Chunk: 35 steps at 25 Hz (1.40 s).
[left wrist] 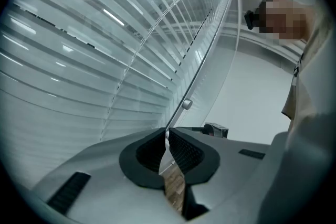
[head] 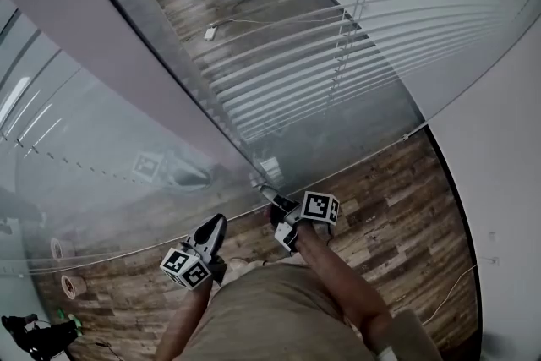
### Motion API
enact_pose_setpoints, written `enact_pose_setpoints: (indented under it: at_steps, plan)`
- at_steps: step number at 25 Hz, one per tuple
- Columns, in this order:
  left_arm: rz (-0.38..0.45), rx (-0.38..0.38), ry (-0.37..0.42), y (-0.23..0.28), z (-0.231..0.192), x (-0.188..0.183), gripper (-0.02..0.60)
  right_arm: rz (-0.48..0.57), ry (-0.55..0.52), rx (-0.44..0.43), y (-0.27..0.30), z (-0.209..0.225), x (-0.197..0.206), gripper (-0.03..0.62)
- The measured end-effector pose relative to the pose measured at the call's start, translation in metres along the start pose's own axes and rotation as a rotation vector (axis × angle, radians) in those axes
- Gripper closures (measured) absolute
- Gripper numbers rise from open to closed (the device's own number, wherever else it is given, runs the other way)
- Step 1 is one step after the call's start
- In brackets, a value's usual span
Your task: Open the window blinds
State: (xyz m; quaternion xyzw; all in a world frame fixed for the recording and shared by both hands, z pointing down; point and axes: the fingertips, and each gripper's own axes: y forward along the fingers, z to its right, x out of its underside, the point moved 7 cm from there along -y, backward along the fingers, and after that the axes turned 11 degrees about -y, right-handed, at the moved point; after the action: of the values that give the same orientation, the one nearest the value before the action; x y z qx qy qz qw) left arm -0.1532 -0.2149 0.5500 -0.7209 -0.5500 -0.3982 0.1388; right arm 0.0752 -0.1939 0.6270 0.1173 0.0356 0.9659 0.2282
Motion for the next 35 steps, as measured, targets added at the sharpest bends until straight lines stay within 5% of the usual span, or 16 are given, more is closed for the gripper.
enact_pose_setpoints:
  at_steps: [3,5,13,16,19,21,24,28,35]
  plan:
    - [0.001,-0.001,0.002,-0.001,0.003,-0.001,0.568,0.082,0.413,-0.2,0.002,0.02,0.011,0.473]
    - [-0.001,-0.007,-0.002,-0.001,0.004,0.0,0.568,0.12,0.586,-0.29,0.003,0.029,0.019,0.474]
    - [0.005,-0.001,-0.011,-0.003,0.003,0.007,0.568,0.126,0.655,-0.317,0.004,0.034,0.021,0.473]
    - [0.006,0.003,-0.009,-0.002,0.004,0.006,0.568,0.101,0.447,-0.273,0.0,0.023,0.015,0.473]
    - [0.009,0.009,-0.01,-0.003,0.003,0.005,0.568,0.043,-0.085,-0.137,-0.015,-0.014,0.001,0.371]
    - [0.011,0.01,-0.015,-0.004,0.002,0.005,0.568,0.028,-0.44,-0.014,-0.028,-0.043,-0.004,0.365]
    - [0.013,0.007,-0.024,-0.001,0.006,0.012,0.568,0.03,-0.784,0.057,-0.043,-0.085,-0.009,0.367]
    - [0.036,0.02,-0.028,0.002,0.004,0.018,0.568,0.044,-0.873,0.078,-0.036,-0.105,-0.012,0.367]
    - [0.075,0.05,-0.043,-0.001,0.003,-0.024,0.568,0.048,-0.755,0.142,-0.008,-0.116,-0.027,0.447]
